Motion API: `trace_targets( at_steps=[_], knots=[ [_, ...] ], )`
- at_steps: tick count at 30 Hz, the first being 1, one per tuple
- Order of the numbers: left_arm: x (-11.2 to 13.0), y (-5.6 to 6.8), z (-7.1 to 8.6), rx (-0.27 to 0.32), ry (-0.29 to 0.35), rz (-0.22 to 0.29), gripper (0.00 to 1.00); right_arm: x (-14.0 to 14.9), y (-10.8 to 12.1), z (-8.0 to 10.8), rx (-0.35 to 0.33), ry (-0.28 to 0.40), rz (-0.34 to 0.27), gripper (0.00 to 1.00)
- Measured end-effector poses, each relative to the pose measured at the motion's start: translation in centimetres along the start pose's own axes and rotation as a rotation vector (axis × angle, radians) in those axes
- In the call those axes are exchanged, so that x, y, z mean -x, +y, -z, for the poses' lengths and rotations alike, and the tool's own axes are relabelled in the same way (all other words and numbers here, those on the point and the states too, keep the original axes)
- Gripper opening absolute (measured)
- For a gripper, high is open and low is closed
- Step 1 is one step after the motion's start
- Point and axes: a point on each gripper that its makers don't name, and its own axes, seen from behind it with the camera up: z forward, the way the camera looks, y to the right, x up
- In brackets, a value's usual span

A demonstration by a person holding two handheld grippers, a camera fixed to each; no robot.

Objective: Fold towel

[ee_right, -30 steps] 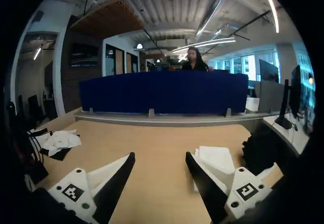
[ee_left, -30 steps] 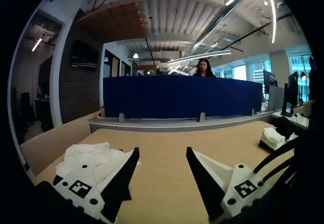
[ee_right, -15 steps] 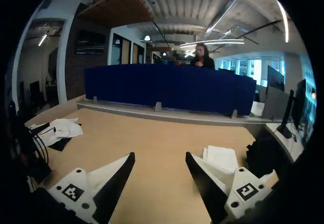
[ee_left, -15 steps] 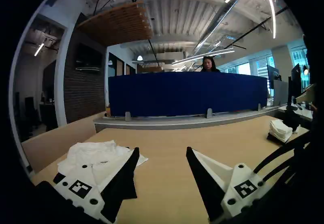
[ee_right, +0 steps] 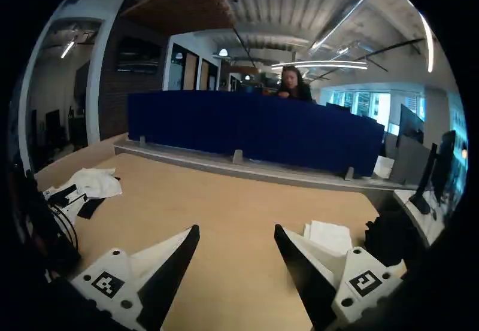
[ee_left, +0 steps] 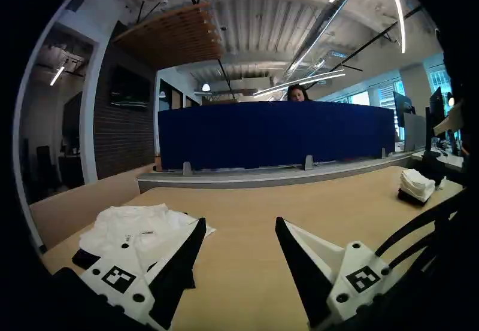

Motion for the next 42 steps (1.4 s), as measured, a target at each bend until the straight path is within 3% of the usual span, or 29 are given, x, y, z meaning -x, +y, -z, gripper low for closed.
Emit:
trace_targets(
  at_steps=[15,30,42],
  knots=[
    [1.7,1.2,-0.8,0.006,0.012,-0.002,0.85,0.6,0.1,-1.0,-0.008,-0.016,0.014,0.97],
    [1.3,0.6,-0.8,0.010,0.048,0.028,0.85,1.1,0.1,-1.9,-0.016,-0.027,0.011,0.97],
    [1.3,0.3,-0.6,0.007,0.058,0.041,0.85,0.5,2.0,-1.2,0.011,-0.002,-0.031,0.97]
  ],
)
